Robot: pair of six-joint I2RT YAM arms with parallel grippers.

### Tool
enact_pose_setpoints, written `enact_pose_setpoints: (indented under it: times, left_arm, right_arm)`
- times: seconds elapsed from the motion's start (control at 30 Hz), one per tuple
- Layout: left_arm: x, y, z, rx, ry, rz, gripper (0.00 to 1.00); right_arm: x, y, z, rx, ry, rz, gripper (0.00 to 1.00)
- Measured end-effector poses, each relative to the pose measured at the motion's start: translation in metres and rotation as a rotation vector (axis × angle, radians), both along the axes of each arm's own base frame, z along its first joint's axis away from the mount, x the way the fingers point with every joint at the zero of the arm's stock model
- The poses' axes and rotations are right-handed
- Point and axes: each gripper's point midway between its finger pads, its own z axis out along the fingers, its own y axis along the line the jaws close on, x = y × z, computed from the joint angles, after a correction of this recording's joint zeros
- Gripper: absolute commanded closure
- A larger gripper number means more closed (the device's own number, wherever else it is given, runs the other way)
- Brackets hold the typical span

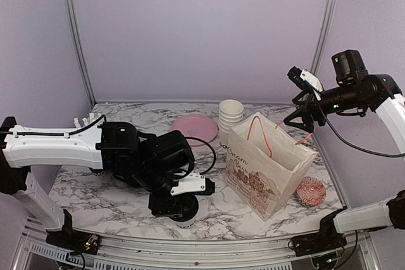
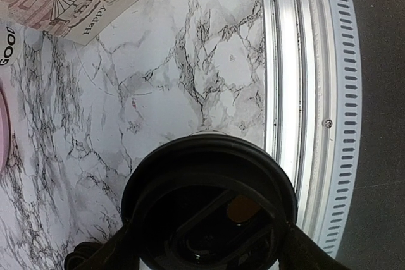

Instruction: Pack the takeout coffee

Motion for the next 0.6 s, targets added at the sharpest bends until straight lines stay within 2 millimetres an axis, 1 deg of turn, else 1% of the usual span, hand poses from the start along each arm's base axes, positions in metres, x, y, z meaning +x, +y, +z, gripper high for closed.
enact_pose_setpoints:
  times: [0.1, 0.17, 0.2, 0.3, 0.33, 0.37, 0.43, 0.47, 0.53, 0.6]
  left_arm:
    - [0.002, 0.000, 0.000, 0.001, -0.006, 0.004, 0.34]
    - [0.002, 0.001, 0.000, 0.001, -0.009, 0.006, 0.34]
    - [0.003, 0.001, 0.001, 0.000, -0.011, 0.007, 0.34]
    - [0.005, 0.001, 0.002, -0.004, -0.017, 0.016, 0.34]
    - [0.005, 0.002, 0.003, -0.006, -0.017, 0.018, 0.34]
    - [0.005, 0.002, 0.004, -0.009, -0.018, 0.020, 0.34]
    - [0.006, 0.002, 0.007, -0.016, -0.018, 0.025, 0.34]
    - [0.006, 0.002, 0.008, -0.020, -0.018, 0.029, 0.34]
    - [0.007, 0.003, 0.010, -0.025, -0.018, 0.037, 0.34]
    - [0.008, 0.003, 0.010, -0.027, -0.018, 0.044, 0.34]
  right_arm:
    - [-0.003, 0.000, -0.004, 0.000, 0.022, 0.002, 0.05]
    - [-0.004, 0.001, 0.003, 0.015, 0.016, 0.011, 0.05]
    - [-0.006, 0.003, 0.010, 0.029, 0.005, 0.022, 0.04]
    - [-0.017, 0.011, 0.049, 0.103, -0.072, 0.088, 0.03]
    - [-0.024, 0.013, 0.058, 0.122, -0.100, 0.115, 0.02]
    - [-0.031, 0.014, 0.061, 0.132, -0.110, 0.134, 0.01]
    - [-0.042, 0.013, 0.059, 0.134, -0.110, 0.158, 0.01]
    - [-0.045, 0.013, 0.052, 0.129, -0.096, 0.163, 0.02]
    - [-0.050, 0.011, 0.035, 0.114, -0.049, 0.163, 0.03]
    - [-0.048, 0.008, 0.014, 0.087, 0.005, 0.144, 0.06]
